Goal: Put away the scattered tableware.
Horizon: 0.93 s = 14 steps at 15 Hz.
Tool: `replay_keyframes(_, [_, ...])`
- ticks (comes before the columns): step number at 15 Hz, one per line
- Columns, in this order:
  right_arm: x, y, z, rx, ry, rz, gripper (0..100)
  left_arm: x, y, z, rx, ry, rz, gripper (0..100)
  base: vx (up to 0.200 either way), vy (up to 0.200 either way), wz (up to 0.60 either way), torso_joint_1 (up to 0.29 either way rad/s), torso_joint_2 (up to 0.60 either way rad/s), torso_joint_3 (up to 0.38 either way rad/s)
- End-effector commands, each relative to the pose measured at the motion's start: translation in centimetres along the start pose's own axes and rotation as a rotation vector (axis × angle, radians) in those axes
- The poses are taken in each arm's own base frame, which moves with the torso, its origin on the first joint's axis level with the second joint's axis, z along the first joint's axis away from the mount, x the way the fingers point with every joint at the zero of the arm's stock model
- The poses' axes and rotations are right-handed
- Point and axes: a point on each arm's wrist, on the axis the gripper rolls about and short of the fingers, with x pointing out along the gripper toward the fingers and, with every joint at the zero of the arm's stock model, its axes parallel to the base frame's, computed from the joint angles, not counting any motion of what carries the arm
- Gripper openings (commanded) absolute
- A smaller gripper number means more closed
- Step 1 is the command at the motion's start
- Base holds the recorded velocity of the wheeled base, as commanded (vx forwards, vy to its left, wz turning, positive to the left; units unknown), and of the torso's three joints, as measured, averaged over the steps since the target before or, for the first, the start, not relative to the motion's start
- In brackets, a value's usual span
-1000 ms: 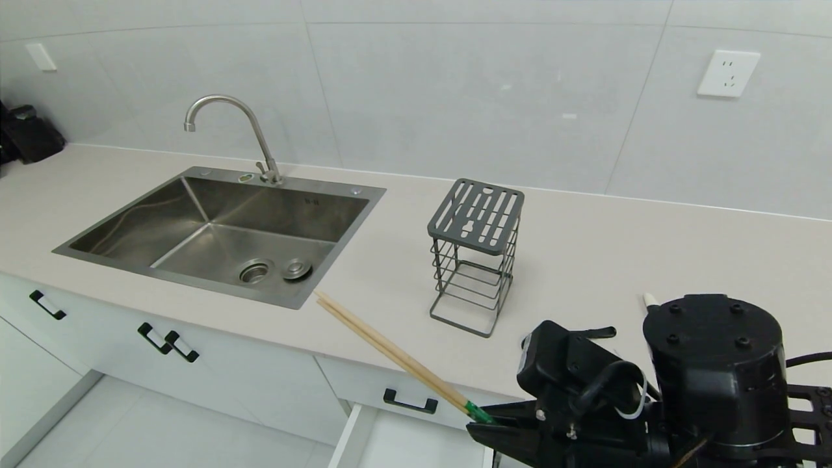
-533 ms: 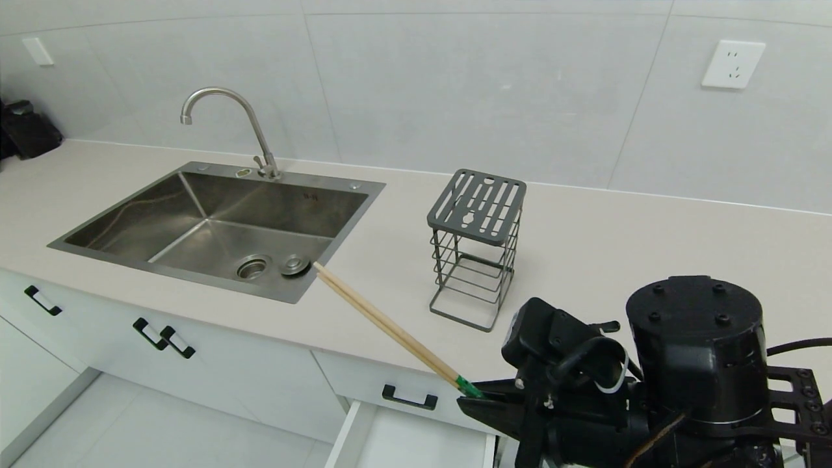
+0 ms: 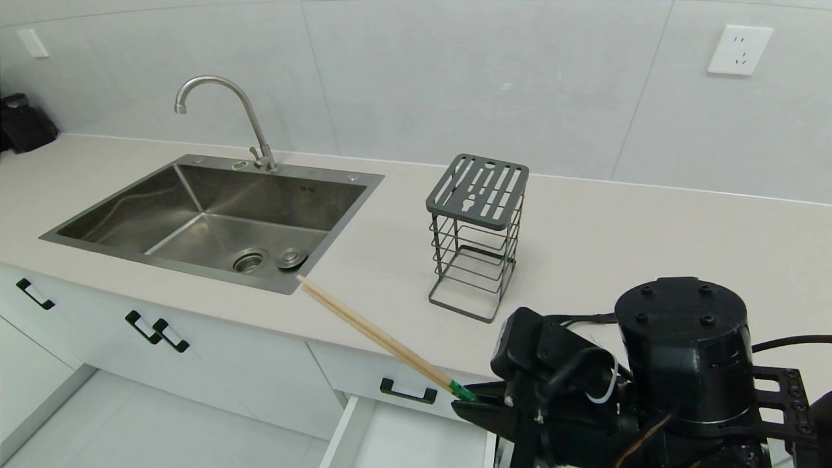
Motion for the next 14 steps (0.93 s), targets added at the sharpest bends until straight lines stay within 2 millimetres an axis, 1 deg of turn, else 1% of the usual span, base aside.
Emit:
replay_keyframes(1, [-0.03, 0.13, -0.49, -0.052, 0.011, 0.014, 0, 0.00, 0.00, 0.00, 0.000, 0.000, 0.001, 100, 0.000, 0.000, 0.00, -0.129, 0.26, 0.129])
replay_keyframes(2, [-0.04, 0.15, -0.53, -0.074, 0.012, 0.017, 0, 0.00, 0.00, 0.00, 0.000, 0.000, 0.001, 100, 0.000, 0.000, 0.00, -0.203, 0.40, 0.203])
replay_keyframes(7, [-0.03, 0.17, -0.50, -0.070, 0.012, 0.012, 0, 0.00, 0.00, 0.00, 0.000, 0.000, 0.001, 100, 0.000, 0.000, 0.00, -0.132, 0.27, 0.137])
replay_keyframes(10, [-0.06, 0.47, -0.47, -0.071, 0.010, 0.020, 0, 0.00, 0.00, 0.00, 0.000, 0.000, 0.001, 100, 0.000, 0.000, 0.00, -0.206, 0.41, 0.198])
replay_keyframes(14, [-0.12, 0.69, -0.33, -0.064, 0.005, 0.021, 0, 0.00, 0.00, 0.00, 0.000, 0.000, 0.001, 100, 0.000, 0.000, 0.00, -0.133, 0.27, 0.133])
